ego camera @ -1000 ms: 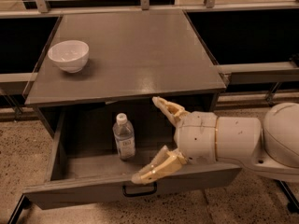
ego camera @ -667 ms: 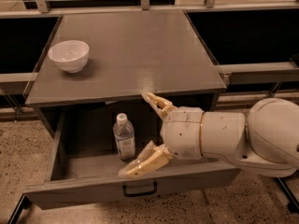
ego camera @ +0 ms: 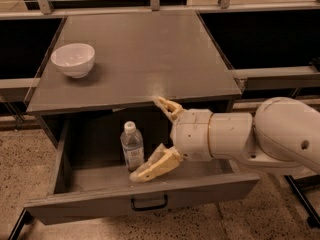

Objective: Pick blue plastic bottle from top drawer and place on counter

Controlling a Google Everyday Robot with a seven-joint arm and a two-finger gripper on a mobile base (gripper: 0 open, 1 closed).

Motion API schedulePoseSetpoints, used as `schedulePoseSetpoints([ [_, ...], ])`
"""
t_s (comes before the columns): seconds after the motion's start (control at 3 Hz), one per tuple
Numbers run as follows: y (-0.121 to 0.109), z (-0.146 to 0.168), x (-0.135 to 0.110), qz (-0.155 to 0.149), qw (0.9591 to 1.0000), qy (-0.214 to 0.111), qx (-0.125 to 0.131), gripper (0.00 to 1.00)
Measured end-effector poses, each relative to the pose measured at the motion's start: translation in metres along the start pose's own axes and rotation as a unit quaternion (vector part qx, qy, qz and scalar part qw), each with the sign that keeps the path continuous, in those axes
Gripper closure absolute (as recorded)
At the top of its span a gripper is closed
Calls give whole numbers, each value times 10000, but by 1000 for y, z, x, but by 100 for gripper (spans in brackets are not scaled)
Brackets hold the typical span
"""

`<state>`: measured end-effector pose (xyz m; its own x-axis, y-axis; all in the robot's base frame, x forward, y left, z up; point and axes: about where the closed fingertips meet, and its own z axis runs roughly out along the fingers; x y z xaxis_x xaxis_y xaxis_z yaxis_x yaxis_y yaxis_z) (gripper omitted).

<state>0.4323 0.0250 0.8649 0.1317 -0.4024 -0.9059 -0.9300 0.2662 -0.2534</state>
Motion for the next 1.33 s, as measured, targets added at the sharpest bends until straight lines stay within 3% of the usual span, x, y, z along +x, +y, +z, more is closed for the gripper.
schedulePoseSetpoints([
  [0.33,-37,10,34,50,9990,376,225,0],
  [0.67,-62,23,61,109,9982,472,360,0],
  [1.0,-71,37,81,252,9983,383,356,0],
  [1.33,-70,36,79,252,9983,383,356,0],
])
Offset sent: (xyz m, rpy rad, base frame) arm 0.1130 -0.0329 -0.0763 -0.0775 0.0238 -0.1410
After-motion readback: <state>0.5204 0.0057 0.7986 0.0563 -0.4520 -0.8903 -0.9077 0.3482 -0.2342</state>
